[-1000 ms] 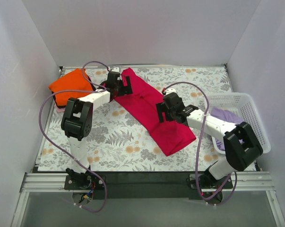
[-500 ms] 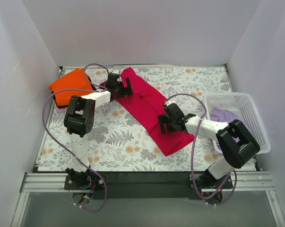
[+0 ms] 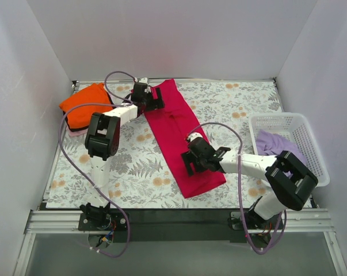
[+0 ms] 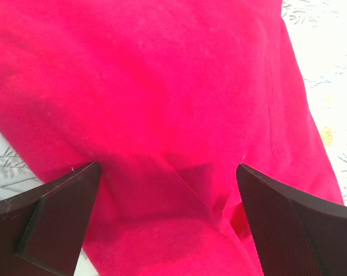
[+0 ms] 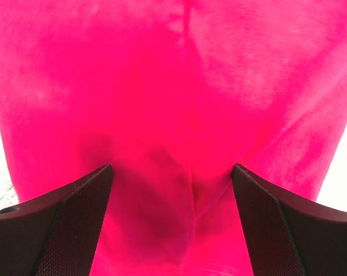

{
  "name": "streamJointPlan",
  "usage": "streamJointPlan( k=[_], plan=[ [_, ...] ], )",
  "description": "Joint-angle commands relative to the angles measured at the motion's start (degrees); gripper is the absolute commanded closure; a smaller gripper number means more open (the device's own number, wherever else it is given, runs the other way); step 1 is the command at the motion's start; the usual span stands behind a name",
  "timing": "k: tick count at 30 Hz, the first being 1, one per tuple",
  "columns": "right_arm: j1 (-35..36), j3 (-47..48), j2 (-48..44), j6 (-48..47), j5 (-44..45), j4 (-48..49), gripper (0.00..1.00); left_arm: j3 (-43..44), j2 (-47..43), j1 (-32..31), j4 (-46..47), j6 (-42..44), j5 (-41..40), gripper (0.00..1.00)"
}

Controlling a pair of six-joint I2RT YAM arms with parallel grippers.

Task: Fold and stack the t-shirts
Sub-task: Fold the tshirt

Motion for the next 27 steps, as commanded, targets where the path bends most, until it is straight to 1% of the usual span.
streamJointPlan(
  k=[1,5,8,11,12,14,18,20,22,27],
  plan=[
    [3.5,-1.3,0.8,4.8,-6.9,-7.1,0.25,2.5,1.2,-1.0,-1.1,1.3,2.6,0.02],
    [6.5,0.1,-0.3,5.5,-8.8,-7.7,0.25,5.4,3.0,-2.7,-0.7,2.4,3.1,0.02],
    [6.6,2.4,-3.6,5.5,-7.3,-8.7,0.25,8.4,4.5,-4.3,-0.7,3.0,3.4,0.02],
    [6.6,4.4,-6.7,4.5,-3.2,-9.3,0.23,11.3,5.8,-5.4,-0.8,3.4,3.8,0.02],
    [6.6,5.7,-6.9,3.5,-0.7,-9.4,0.22,12.0,6.0,-5.7,-0.8,3.1,4.1,0.02],
    [6.1,7.5,-6.8,2.3,2.1,-9.7,0.21,14.0,7.1,-5.6,-1.0,2.9,4.8,0.02],
    [4.8,11.0,-5.5,0.8,4.5,-9.8,0.2,15.9,8.6,-5.7,-1.6,3.2,5.9,0.02],
    [3.5,11.7,-4.7,0.1,7.2,-9.6,0.19,14.8,7.3,-5.6,-1.7,3.3,4.8,0.02],
    [1.8,12.7,-4.2,-0.9,7.7,-8.6,0.19,10.9,4.2,-5.6,0.6,3.4,2.9,0.02],
    [-5.6,13.4,-1.9,-4.3,4.5,-2.9,0.19,7.0,-0.9,-5.6,1.7,4.8,1.6,0.02]
  ],
)
